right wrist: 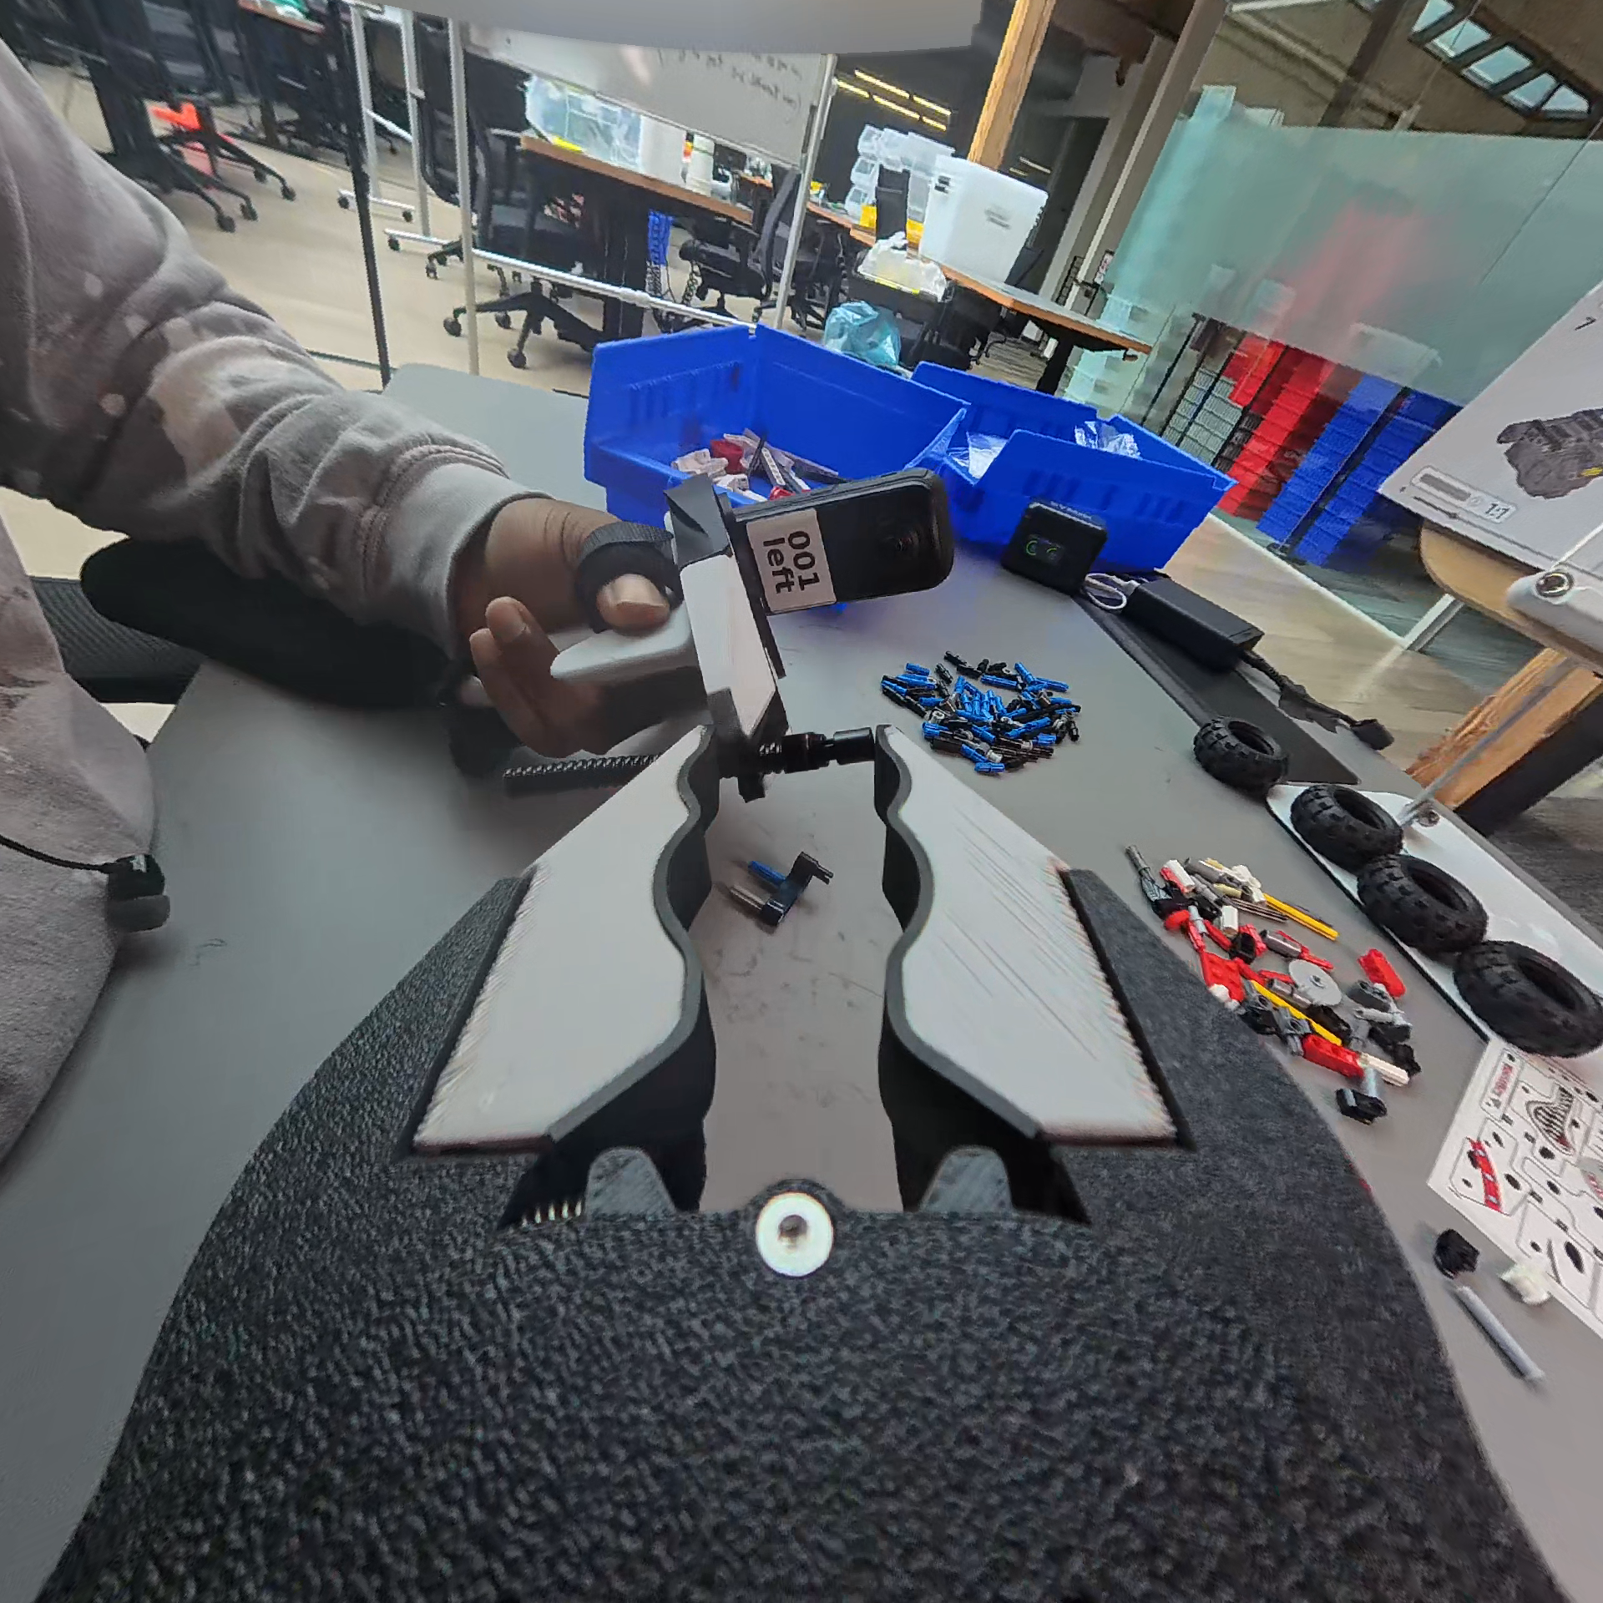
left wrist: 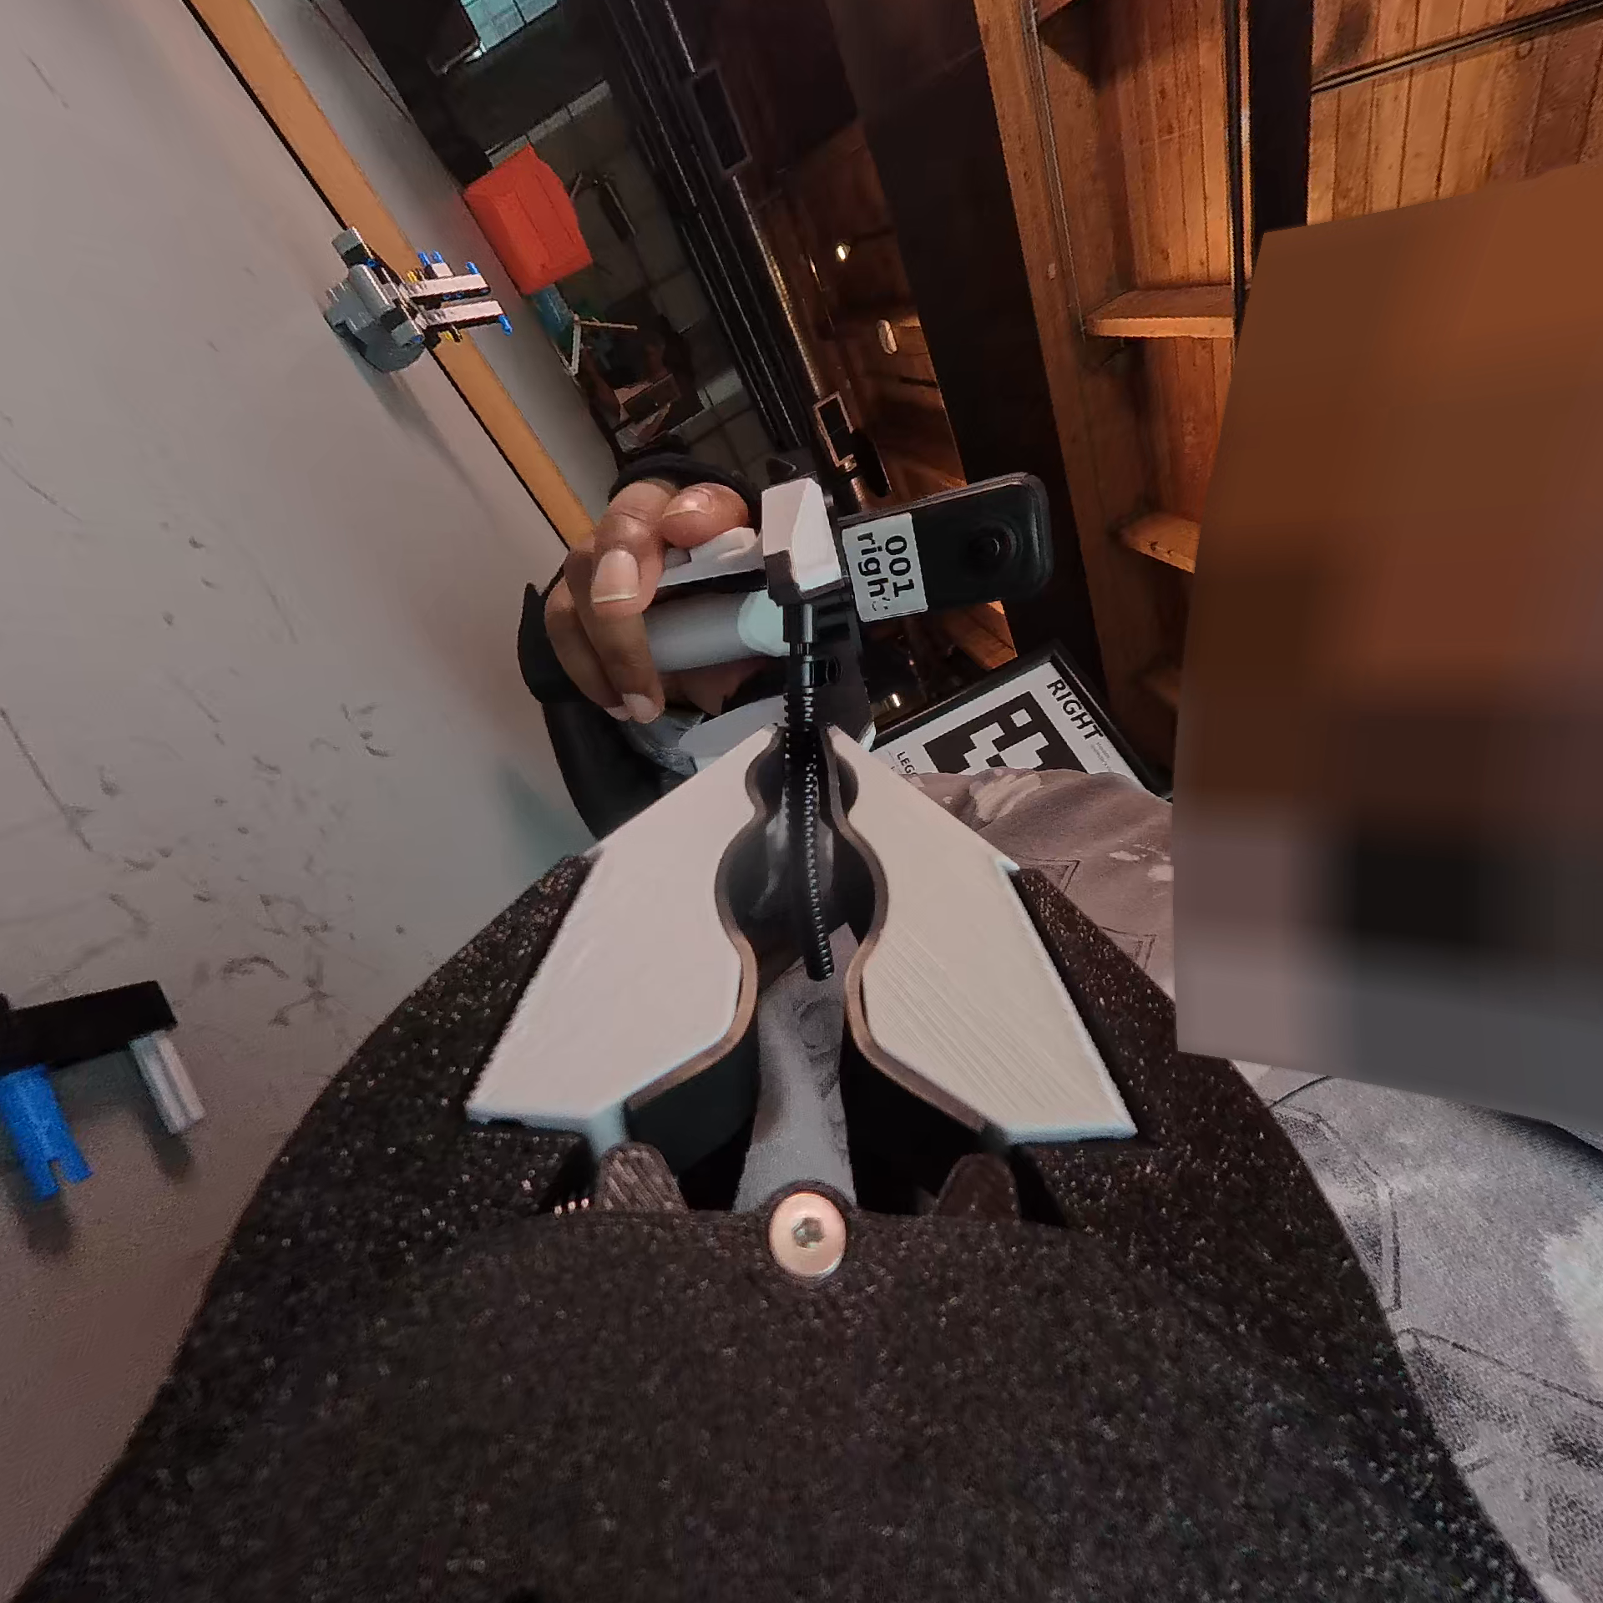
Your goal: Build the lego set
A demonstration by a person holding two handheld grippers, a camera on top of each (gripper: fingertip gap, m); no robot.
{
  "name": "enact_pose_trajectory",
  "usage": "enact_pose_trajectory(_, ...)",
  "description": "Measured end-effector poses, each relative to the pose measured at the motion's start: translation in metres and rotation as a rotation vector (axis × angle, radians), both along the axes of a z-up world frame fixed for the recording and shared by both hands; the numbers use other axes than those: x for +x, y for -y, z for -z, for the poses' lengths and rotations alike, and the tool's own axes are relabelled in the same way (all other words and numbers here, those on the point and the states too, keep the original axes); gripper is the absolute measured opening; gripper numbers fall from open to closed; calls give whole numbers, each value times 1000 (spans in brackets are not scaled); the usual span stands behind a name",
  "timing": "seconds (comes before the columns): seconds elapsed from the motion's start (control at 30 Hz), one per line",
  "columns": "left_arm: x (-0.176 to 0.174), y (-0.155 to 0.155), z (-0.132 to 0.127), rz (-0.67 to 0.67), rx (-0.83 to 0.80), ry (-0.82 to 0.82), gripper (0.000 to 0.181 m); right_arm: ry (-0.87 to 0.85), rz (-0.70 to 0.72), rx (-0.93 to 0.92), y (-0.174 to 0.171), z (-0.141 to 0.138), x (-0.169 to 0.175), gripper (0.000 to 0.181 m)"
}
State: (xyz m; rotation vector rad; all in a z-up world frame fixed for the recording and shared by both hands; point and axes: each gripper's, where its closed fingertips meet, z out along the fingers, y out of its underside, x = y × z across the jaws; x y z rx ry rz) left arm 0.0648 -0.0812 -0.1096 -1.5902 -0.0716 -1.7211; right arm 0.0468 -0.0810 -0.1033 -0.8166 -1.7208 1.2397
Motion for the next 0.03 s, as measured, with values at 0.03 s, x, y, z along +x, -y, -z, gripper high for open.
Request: enact_pose_trajectory(0.03, 0, 0, -2, 4, 3, 17, 6, -3, -3, -15, 0, -1, 0, 36)
